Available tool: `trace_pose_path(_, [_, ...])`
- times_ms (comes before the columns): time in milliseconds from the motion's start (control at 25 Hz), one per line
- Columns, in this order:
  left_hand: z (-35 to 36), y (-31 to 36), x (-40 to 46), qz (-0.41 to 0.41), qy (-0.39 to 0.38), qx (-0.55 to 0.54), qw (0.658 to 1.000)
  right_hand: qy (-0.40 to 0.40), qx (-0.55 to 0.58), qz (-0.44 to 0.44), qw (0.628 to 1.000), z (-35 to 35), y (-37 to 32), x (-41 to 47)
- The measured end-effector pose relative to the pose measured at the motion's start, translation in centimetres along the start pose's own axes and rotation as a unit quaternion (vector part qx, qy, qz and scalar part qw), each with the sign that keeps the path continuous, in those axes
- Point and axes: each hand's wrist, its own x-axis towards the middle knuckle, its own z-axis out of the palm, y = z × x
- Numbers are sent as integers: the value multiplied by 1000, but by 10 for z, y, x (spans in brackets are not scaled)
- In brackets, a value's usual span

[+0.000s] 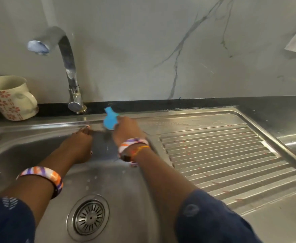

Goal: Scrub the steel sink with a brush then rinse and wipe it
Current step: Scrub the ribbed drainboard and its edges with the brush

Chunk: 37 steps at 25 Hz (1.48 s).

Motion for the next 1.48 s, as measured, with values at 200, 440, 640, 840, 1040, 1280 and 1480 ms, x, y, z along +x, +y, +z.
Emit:
trace_pose_path(200, [-4,5,-1,1,-10,45,999,-74,29,17,997,-338,-98,-179])
trace_pose_path(440, [1,1,-3,18,11,24,999,-70,-42,243,967,-382,-41,-158])
trace_pose_path(640, [-1,-5,2,6,13,2,1000,-138,66,15,988,-301,-170,-197])
trace_pose_path(840, [-9,-6,-7,19,13,-12,1000,-141,40,66,987,-322,-133,-174])
trace_pose_path(1040, [-3,-6,-13,25,29,-30,999,-56,-124,240,961,-376,-69,-164])
trace_pose_path(1280, [-5,-12,-10,25,42,-51,998,-160,60,-14,985,-298,-204,-200])
trace_pose_path(1480, [-9,-19,-18,37,8,-82,996,-171,97,155,968,-364,-107,-159])
